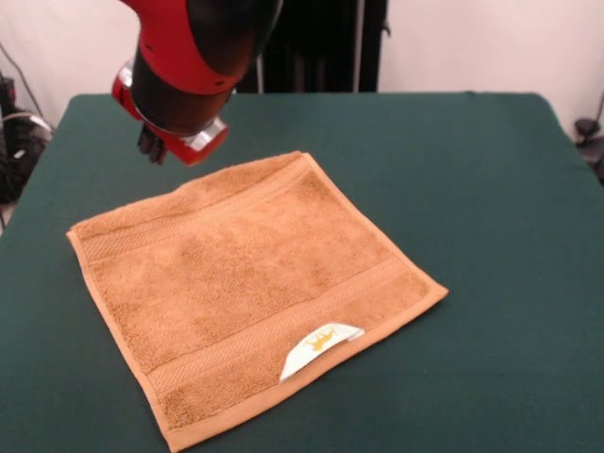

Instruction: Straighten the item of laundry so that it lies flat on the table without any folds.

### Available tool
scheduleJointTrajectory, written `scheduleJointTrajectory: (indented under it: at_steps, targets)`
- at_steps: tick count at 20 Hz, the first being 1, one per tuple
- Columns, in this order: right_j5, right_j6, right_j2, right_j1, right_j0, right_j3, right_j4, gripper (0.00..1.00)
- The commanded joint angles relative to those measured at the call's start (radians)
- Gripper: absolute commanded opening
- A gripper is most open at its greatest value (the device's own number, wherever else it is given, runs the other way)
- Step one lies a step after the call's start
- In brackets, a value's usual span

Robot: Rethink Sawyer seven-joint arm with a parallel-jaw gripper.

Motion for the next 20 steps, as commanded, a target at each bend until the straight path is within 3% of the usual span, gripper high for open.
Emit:
scheduleJointTrajectory:
  at_steps: [1, 20]
  targets:
    - [0.037, 0.049, 0.151, 0.061, 0.063, 0.063, 0.066, 0.0]
    - [-0.036, 0.156, 0.166, 0.161, 0.095, 0.031, 0.156, 0.0]
